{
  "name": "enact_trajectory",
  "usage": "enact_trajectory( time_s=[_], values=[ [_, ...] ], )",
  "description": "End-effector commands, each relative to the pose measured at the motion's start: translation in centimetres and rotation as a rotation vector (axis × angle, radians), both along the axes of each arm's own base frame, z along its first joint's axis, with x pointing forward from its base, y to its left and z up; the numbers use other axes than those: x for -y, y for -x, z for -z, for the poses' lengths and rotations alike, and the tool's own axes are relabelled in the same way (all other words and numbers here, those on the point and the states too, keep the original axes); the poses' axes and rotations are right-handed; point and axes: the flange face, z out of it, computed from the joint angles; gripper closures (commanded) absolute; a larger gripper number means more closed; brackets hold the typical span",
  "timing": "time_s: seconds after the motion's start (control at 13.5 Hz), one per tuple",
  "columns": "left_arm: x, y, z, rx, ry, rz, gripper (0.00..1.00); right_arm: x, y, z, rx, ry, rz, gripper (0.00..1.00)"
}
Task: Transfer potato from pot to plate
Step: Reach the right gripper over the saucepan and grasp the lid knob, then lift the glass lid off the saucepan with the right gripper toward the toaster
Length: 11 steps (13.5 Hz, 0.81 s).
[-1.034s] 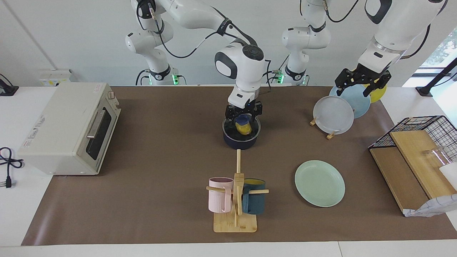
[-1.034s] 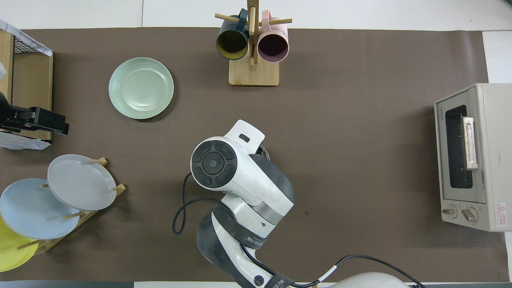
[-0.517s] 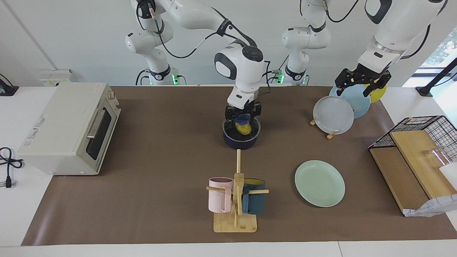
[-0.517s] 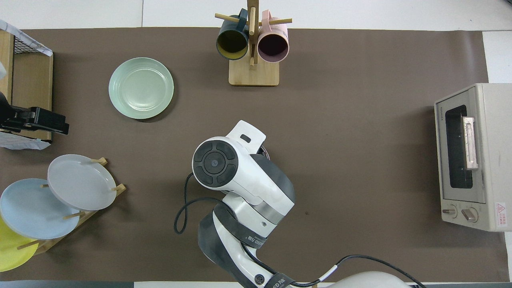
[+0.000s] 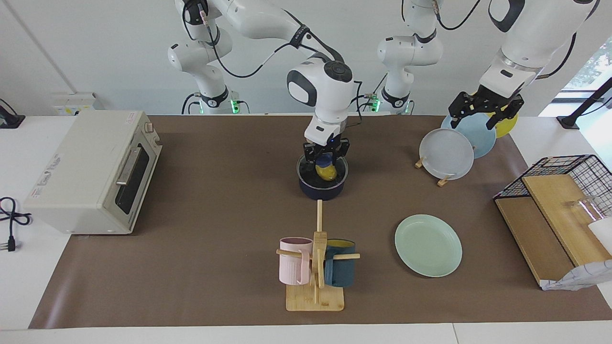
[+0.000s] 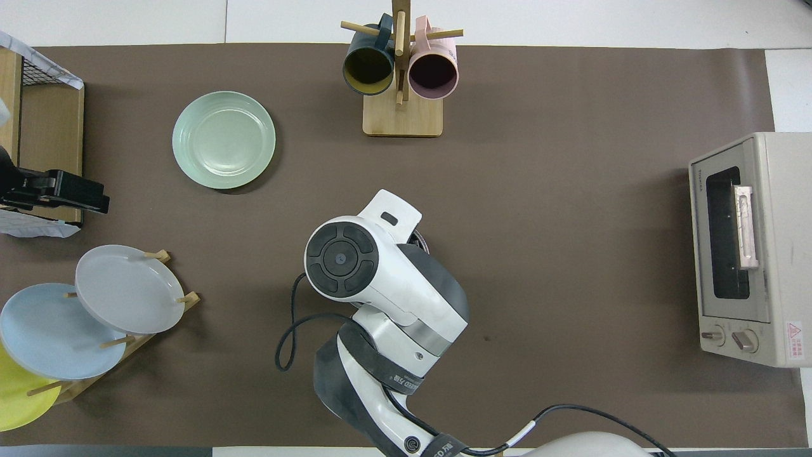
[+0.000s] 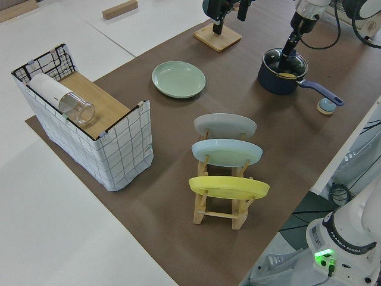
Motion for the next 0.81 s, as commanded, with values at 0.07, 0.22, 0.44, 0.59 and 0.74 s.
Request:
enact_trajectory(
  time_s=[0.07, 0.22, 0.44, 0.59, 0.74],
  values=[
    [-0.4, 0.7, -0.3, -0.004, -0.019, -0.010, 0.00, 1.2, -1.8, -6.1, 0.032, -0.004, 0.026, 0.43],
    [-0.4, 0.7, -0.3, -0.004, -0.019, -0.010, 0.00, 4.5, -3.9, -7.1, 0.032, 0.000, 0.012, 0.43],
    [-0.4, 0.7, -0.4, -0.003, -0.019, -0.010, 0.00, 12.0, -7.3, -6.5, -0.002, 0.032, -0.005, 0.43],
    [-0.4, 0.7, -0.4, -0.003, -0.019, -0.010, 0.00, 17.7, -8.3, -5.4, -0.043, 0.059, -0.019, 0.43],
    [-0.4, 0.7, -0.3, -0.006, -0.019, -0.010, 0.00, 23.7, -8.9, -3.8, -0.082, 0.078, -0.039, 0.44]
  ],
)
